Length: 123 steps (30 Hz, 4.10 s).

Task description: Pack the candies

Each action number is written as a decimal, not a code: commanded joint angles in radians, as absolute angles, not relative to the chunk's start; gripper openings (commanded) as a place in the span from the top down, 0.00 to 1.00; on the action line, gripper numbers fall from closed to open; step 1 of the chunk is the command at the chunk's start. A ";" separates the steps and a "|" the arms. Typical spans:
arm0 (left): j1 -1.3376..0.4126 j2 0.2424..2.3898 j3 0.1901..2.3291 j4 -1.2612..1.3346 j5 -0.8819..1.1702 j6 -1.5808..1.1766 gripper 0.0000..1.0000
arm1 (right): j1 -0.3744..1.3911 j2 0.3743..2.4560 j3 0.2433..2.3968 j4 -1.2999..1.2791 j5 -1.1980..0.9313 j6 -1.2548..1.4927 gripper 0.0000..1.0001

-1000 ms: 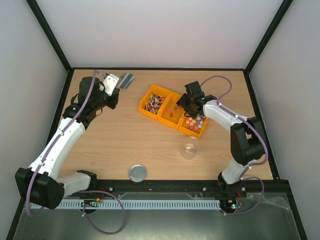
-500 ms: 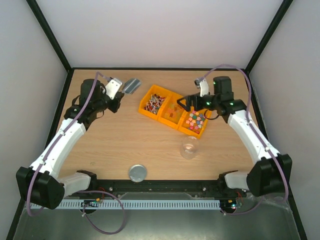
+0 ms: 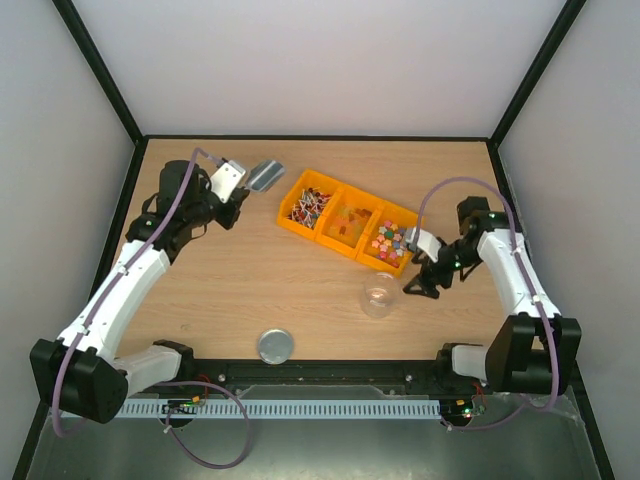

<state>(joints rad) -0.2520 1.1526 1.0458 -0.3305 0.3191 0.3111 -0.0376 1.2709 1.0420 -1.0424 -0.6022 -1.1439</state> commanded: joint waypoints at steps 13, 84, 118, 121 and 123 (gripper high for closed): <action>-0.230 1.142 1.059 -0.374 0.347 0.316 0.98 | 0.131 1.226 0.721 -0.782 -0.526 -1.243 0.11; -0.202 1.235 1.164 -0.615 0.368 0.302 0.98 | 0.301 2.192 1.981 -0.796 -0.154 -0.644 0.16; -0.332 1.398 1.359 -1.017 0.184 0.409 0.98 | 0.431 2.051 1.666 -0.647 -0.227 -0.475 0.86; -0.352 1.447 1.390 -1.064 0.153 0.409 0.98 | 0.469 2.029 1.634 -0.617 -0.196 -0.425 0.95; -0.362 1.491 1.422 -1.103 0.130 0.402 0.98 | 0.483 2.018 1.617 -0.594 -0.177 -0.382 0.99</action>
